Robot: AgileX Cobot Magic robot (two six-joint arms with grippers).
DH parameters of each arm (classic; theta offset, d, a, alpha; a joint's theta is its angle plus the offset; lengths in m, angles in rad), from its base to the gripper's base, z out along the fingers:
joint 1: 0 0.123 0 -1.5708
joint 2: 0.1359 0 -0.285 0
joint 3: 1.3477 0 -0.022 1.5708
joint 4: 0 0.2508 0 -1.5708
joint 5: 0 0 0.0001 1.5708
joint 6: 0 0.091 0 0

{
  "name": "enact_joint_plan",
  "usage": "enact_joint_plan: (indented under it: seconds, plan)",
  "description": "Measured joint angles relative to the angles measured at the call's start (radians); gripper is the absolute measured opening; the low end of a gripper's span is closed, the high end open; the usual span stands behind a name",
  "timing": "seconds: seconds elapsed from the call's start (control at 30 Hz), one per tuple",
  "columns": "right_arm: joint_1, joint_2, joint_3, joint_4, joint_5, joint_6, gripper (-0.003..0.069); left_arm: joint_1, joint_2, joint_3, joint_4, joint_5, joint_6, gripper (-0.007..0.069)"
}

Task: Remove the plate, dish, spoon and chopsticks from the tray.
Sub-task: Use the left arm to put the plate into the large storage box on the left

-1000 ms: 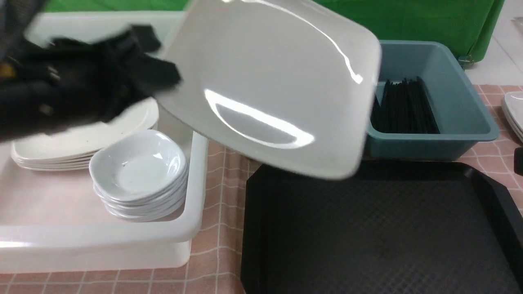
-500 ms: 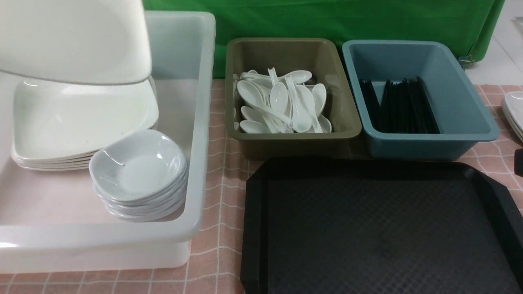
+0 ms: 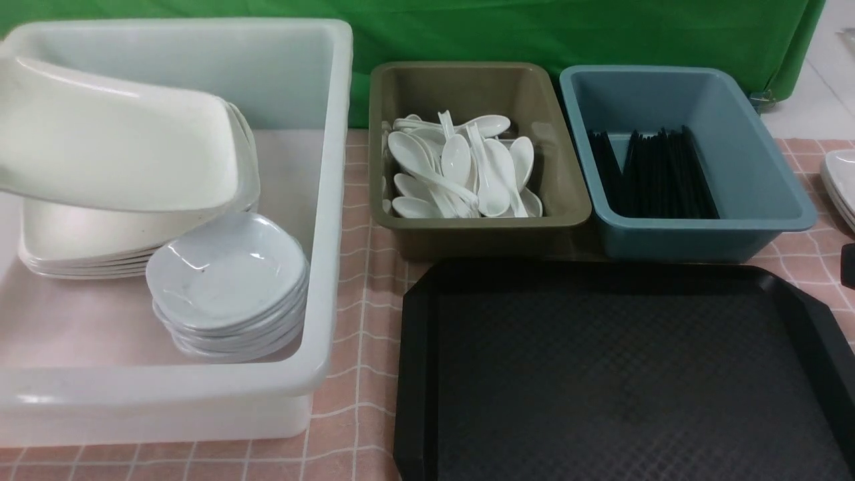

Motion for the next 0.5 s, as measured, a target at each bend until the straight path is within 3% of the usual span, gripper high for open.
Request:
enact_joint_plan:
  seconds: [0.3, 0.47, 0.5]
  plan:
    - [0.0, 0.0, 0.0, 0.0, 0.0, 0.0, 0.0188, 0.0, 0.073, -0.002, -0.023, -0.03, 0.043, 0.0044]
    - [0.0, 0.0, 0.0, -0.001, 0.001, 0.0, 0.0195, 0.0, 0.081, -0.002, -0.029, -0.033, 0.088, 0.0141]
    - [0.0, 0.0, 0.0, -0.001, 0.002, 0.0, 0.0195, 0.0, 0.081, -0.002, -0.03, -0.028, 0.11, 0.0199]
